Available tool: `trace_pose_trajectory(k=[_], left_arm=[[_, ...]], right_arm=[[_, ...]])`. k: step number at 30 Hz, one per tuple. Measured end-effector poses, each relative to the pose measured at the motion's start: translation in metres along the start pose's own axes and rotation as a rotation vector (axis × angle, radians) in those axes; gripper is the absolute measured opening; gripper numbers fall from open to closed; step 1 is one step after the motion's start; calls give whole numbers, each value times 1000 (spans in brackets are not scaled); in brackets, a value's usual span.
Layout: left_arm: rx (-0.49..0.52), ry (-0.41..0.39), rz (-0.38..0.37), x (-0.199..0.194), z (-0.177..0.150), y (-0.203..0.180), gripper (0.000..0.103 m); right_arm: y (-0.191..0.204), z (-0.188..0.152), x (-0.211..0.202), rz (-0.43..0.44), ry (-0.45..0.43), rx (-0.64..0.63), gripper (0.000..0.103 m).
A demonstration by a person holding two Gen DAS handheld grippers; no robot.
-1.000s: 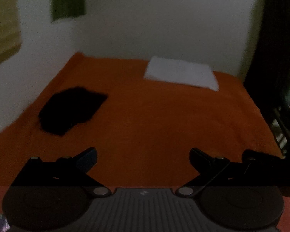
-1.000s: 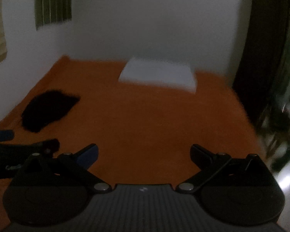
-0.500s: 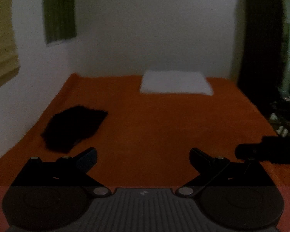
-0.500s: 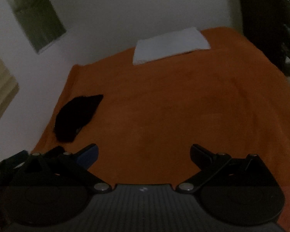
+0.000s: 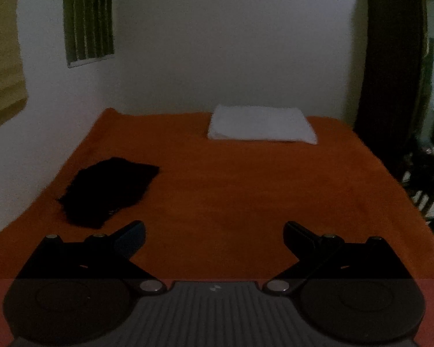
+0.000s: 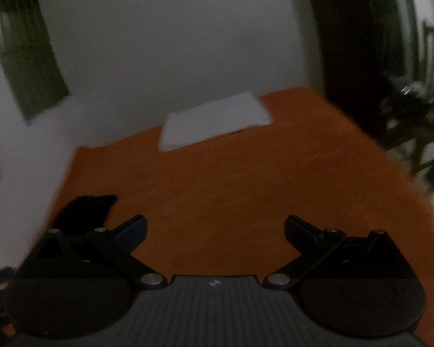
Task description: Fold clothes
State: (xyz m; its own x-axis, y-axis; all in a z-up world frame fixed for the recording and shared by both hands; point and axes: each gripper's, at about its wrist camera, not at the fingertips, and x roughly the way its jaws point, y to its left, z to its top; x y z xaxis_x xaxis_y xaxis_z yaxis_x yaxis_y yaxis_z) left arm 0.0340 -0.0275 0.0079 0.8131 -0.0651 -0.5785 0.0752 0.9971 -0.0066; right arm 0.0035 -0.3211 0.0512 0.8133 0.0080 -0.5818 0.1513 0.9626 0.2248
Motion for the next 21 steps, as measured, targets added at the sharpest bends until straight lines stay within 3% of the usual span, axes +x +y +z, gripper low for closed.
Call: trace_pose_trajectory(k=[6,11,21], left_arm=[[-26,1,-42,-7,-5,2,103],[-52,7,-41,-10,-11,11,103],[-77,15,-54,-12,-18,12,103]], right_arm=[[16,-7,-10,164,71,-99,103],[25,-13,-19,151,57,-170,103],[21,-13,-11,155,103,-176,103]])
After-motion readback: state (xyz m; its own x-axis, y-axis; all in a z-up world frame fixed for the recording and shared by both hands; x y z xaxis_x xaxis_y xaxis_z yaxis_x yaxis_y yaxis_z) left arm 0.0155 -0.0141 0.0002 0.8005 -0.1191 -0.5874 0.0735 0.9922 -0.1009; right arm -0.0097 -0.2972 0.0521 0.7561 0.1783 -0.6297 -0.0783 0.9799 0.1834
